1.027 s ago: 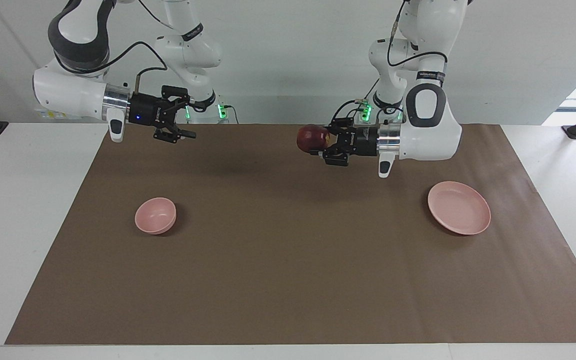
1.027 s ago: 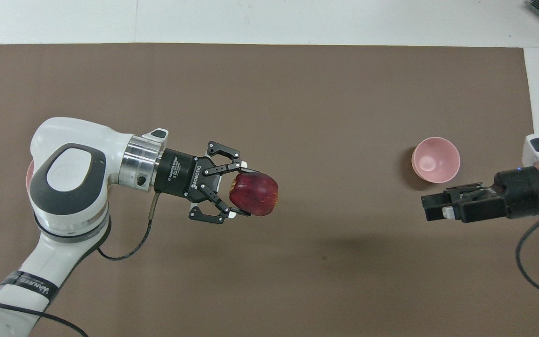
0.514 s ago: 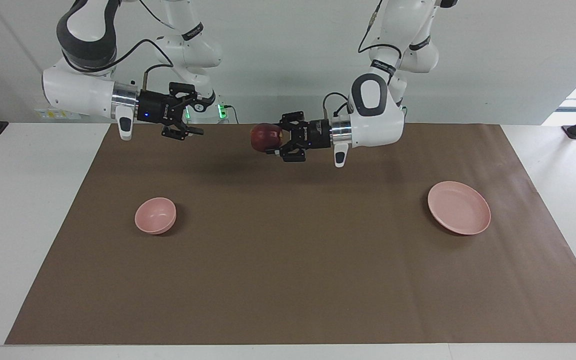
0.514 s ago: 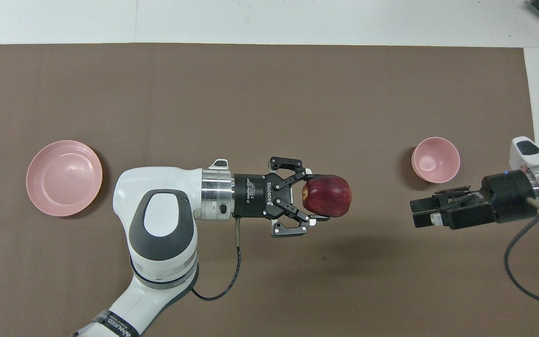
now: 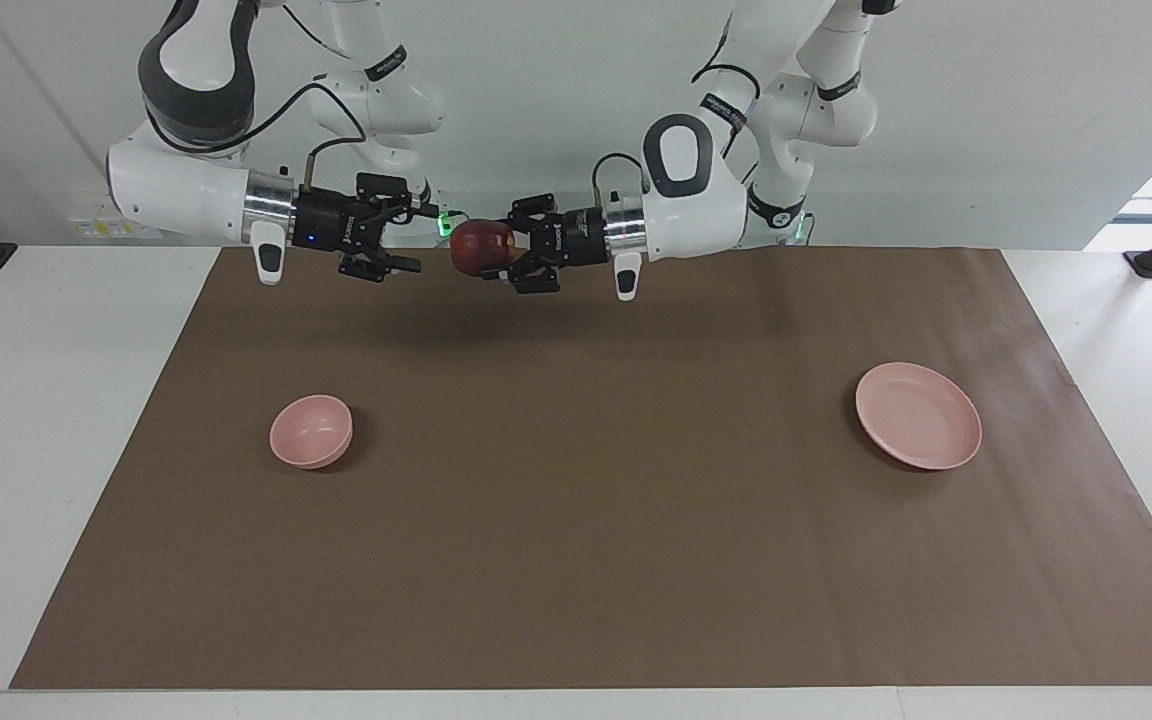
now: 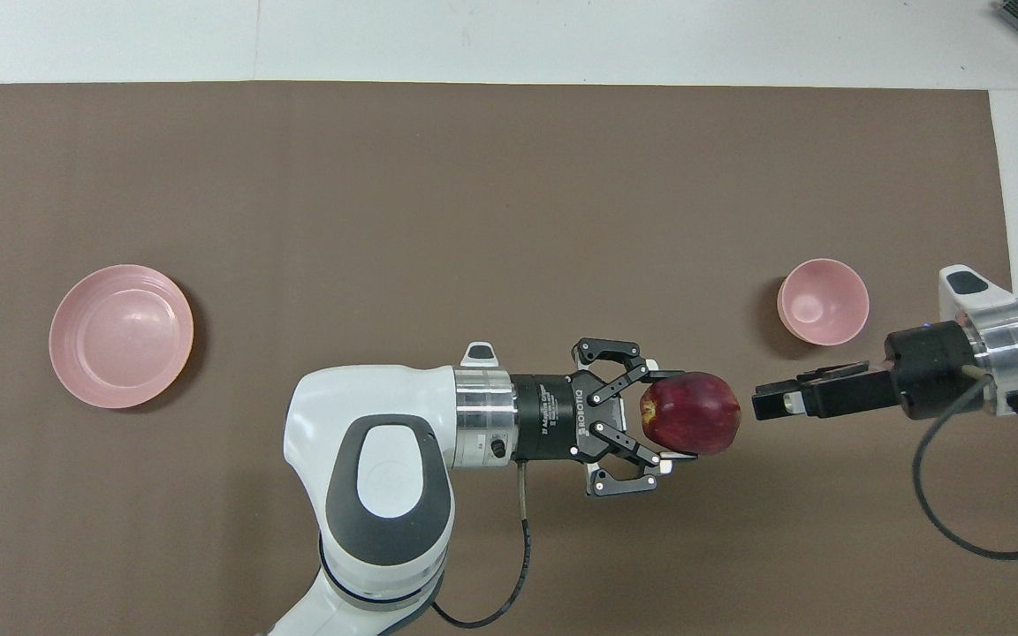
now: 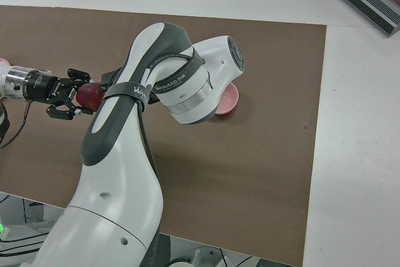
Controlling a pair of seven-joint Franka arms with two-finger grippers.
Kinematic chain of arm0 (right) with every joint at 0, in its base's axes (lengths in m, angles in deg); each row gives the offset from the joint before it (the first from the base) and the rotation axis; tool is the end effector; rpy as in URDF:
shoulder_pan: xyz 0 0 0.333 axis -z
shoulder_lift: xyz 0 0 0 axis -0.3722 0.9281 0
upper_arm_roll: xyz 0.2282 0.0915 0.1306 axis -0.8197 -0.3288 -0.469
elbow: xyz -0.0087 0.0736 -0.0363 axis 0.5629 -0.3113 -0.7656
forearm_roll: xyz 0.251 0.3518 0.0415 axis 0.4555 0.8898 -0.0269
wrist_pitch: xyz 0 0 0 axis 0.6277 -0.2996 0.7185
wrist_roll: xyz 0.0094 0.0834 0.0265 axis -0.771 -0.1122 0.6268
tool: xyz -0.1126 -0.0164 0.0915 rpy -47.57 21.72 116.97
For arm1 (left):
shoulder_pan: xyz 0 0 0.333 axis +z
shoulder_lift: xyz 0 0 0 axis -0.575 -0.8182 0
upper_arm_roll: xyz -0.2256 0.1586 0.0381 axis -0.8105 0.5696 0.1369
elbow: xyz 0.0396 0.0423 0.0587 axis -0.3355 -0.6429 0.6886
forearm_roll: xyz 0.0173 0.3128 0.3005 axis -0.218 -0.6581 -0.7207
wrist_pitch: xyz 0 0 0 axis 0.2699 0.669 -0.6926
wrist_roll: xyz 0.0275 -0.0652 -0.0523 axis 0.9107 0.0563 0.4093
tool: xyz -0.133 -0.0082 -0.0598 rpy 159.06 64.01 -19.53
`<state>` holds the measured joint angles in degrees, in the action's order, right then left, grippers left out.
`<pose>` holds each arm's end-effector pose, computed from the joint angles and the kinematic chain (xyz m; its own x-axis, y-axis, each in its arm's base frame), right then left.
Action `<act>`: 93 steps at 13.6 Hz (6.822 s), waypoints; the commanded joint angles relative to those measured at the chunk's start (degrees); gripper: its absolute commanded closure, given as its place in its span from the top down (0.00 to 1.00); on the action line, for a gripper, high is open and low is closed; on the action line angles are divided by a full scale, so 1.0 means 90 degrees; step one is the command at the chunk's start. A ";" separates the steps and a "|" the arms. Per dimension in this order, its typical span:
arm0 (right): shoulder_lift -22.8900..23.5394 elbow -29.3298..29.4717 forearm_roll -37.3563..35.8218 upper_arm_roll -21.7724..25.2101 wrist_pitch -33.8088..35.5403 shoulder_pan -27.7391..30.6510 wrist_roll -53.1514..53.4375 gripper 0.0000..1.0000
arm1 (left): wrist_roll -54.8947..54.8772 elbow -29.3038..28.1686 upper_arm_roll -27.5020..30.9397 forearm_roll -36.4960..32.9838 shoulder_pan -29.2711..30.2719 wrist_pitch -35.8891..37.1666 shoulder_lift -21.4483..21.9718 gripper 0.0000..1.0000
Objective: Move apple from plate to bowl
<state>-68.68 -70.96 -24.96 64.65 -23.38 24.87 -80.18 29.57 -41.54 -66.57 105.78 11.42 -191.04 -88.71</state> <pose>0.5247 0.0617 0.4233 0.9835 0.1811 0.0046 0.0820 -0.4222 -0.9028 0.4316 -0.5107 0.3841 -0.1769 0.1934 -0.9650 0.9824 -0.0258 -0.1852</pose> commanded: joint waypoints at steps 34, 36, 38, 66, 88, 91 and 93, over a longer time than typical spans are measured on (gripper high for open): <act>-0.0101 -0.0007 -0.0190 -0.0008 0.0884 -0.0022 0.0719 0.23 | 0.0167 0.0618 -0.0914 0.0102 0.0559 -0.1093 -0.0392 1.00; -0.0052 0.0061 -0.0228 -0.0008 0.0874 -0.0013 0.0739 0.09 | 0.0197 0.0481 -0.0914 0.0102 0.0735 -0.1083 -0.0353 1.00; 0.0181 0.0411 -0.0675 -0.0008 0.0826 0.0026 0.0593 0.00 | 0.0197 0.0247 -0.0895 0.0093 0.1087 -0.0782 -0.0294 1.00; 0.2428 0.2221 -0.6537 -0.0291 -0.3108 -0.0423 -0.1360 0.00 | -0.2758 -0.0008 0.1321 -0.7239 0.2104 0.2255 -0.0186 1.00; 0.2838 0.1468 -0.6772 -0.0272 -0.4067 -0.0247 -0.1546 0.21 | -0.7391 0.1660 0.2484 -1.1148 0.2201 0.3525 -0.0050 1.00; 0.2858 0.1468 -0.6772 -0.0281 -0.4077 -0.0237 -0.1546 0.62 | -0.7410 0.1799 0.2475 -1.1459 0.2201 0.3741 0.0339 1.00; 0.2858 0.1468 -0.6772 -0.0271 -0.4077 -0.0247 -0.1546 0.77 | -0.7575 0.1779 0.2475 -1.1470 0.2201 0.3994 0.0632 1.00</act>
<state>-42.87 -57.30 -84.76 62.47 -58.48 22.18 -93.43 -36.94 -25.12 -44.31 3.88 31.16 -157.76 -85.94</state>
